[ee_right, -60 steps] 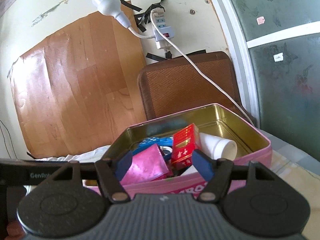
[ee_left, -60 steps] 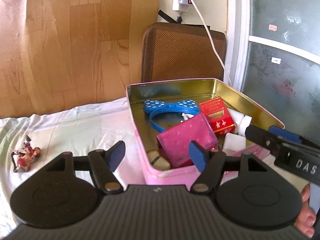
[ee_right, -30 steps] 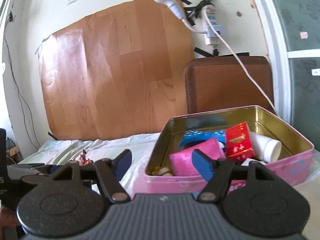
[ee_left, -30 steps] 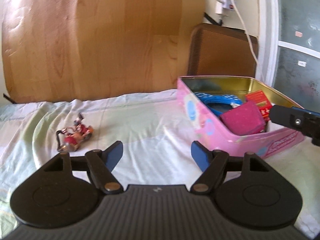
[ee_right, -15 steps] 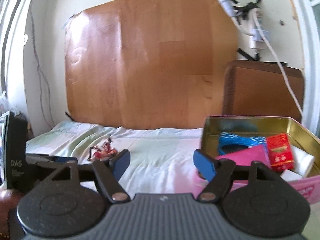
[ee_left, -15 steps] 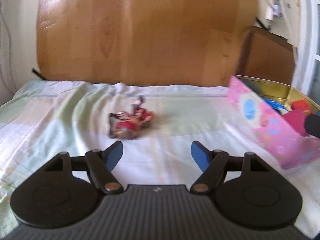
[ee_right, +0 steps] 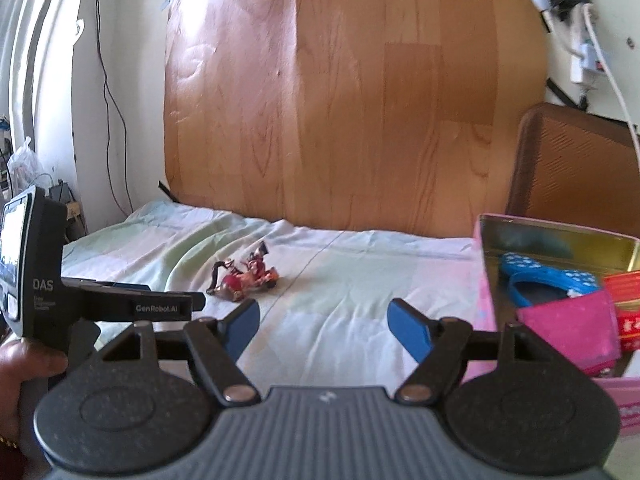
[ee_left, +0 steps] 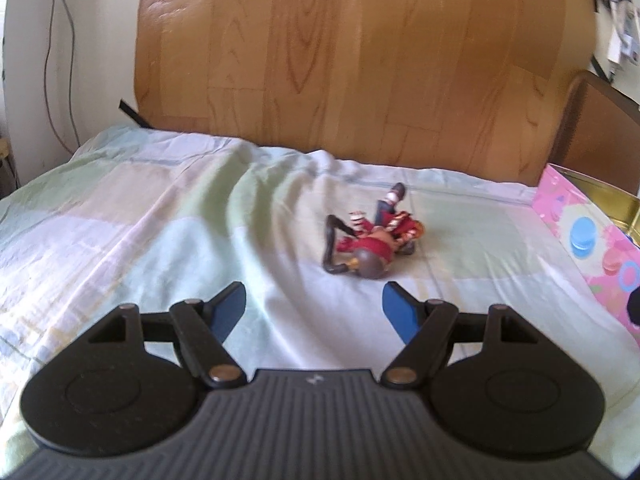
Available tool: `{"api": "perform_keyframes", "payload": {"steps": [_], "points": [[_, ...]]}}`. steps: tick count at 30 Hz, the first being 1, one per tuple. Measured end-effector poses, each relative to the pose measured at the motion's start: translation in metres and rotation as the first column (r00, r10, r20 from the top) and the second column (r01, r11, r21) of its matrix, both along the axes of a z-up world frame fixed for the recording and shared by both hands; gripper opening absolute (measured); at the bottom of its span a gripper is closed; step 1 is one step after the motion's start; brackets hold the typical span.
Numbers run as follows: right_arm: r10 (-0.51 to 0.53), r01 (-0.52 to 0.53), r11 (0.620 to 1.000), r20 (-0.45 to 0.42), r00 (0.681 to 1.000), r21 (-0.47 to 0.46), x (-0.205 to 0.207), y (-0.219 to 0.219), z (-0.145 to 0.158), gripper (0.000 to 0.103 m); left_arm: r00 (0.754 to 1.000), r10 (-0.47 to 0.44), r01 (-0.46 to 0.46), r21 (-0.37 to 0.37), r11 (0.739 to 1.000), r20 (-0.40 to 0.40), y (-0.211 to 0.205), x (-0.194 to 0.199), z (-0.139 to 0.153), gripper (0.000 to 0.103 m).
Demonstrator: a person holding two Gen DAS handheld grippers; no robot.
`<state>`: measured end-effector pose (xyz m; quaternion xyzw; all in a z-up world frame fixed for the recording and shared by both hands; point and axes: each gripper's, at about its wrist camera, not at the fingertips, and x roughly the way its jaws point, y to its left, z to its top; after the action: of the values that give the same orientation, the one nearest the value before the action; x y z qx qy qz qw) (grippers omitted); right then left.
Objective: Organize rigid objects
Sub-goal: 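Move the right gripper back toward the red toy figure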
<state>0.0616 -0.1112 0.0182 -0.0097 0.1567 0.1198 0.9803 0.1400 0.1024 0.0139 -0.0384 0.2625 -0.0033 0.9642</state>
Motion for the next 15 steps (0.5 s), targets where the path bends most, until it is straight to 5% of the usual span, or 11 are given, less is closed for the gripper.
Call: {"api": "perform_keyframes", "payload": {"steps": [9,15], "points": [[0.062,-0.062,0.998,-0.08,0.995,0.007,0.048,0.026,-0.007,0.073,0.993,0.117,-0.118,-0.162,0.98,-0.018,0.037,0.004,-0.002,0.077],[0.113,-0.105,0.993,-0.154,0.982,0.06,0.09,0.048,-0.011,0.074,0.985,0.17,-0.168,-0.19,0.967,-0.007,0.045,0.004,-0.001,0.077]]}}
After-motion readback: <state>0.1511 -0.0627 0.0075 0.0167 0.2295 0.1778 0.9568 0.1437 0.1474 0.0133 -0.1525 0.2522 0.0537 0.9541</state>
